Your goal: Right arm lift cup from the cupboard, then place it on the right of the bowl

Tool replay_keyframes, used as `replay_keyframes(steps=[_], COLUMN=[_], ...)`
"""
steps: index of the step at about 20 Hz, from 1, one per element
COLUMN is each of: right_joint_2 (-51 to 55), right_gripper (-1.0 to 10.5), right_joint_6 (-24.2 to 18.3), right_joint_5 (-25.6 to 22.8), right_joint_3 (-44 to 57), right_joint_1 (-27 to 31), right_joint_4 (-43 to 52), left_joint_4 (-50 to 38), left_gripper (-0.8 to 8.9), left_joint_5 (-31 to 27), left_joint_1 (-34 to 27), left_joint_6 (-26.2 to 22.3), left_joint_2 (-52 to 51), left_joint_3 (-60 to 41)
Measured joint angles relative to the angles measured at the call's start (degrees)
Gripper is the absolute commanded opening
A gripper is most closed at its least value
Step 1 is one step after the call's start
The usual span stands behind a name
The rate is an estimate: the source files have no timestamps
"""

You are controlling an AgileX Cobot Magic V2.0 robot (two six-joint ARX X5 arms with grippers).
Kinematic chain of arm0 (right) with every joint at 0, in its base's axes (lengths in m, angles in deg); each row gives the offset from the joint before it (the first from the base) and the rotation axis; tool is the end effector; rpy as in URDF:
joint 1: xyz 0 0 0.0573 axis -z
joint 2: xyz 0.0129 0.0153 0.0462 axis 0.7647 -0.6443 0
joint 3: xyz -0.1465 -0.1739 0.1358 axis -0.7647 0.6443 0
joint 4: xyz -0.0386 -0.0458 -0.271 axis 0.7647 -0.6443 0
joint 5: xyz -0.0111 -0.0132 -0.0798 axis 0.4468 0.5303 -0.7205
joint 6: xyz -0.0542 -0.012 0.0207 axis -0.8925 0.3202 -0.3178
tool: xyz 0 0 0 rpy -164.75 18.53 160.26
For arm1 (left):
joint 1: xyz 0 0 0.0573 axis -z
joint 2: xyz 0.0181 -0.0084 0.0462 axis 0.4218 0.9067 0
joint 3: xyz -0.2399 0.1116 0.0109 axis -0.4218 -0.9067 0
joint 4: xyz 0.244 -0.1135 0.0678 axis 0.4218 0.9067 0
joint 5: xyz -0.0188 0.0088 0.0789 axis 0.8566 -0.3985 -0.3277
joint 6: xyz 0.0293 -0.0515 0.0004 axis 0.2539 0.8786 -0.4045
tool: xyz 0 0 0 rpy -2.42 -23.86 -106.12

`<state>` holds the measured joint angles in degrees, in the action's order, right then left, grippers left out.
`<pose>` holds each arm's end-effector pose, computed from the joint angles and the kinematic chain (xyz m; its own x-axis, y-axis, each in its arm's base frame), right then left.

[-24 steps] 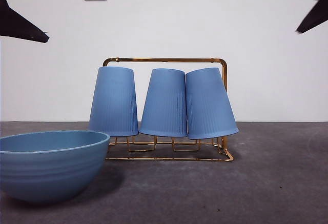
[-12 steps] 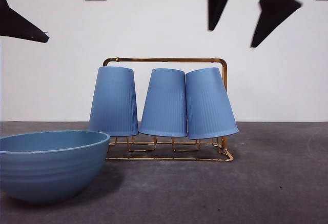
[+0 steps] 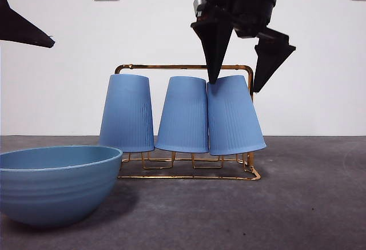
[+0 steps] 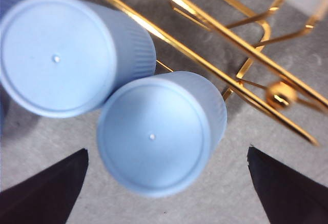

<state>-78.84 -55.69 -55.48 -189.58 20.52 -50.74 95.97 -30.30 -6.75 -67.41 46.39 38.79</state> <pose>0.3544 0.2048 0.2905 0.1459 0.2268 -0.9629 -0.5113 0.8506 0.1229 0.1875 -0.0842 0.2807 0.4838 -0.7530 -0.4461 0.6713 0.6463 -0.3629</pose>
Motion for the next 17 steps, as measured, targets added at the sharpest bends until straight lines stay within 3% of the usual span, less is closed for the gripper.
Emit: replay_keyframes(steps=[10, 17], right_joint_2=[-2.2, -2.2], right_gripper=[4.9, 2.8], right_joint_6=[-3.4, -4.7], right_joint_5=[-3.1, -3.2], right_joint_3=[0.0, 0.0], right_joint_1=[-1.6, -2.4], right_joint_4=[2.5, 3.5], left_joint_4=[0.0, 0.0], left_gripper=[5.62, 5.62], left_joint_5=[0.0, 0.0], left_joint_1=[0.0, 0.0], left_joint_6=[0.0, 0.0], left_joint_2=[0.0, 0.0], left_joint_3=[0.0, 0.0])
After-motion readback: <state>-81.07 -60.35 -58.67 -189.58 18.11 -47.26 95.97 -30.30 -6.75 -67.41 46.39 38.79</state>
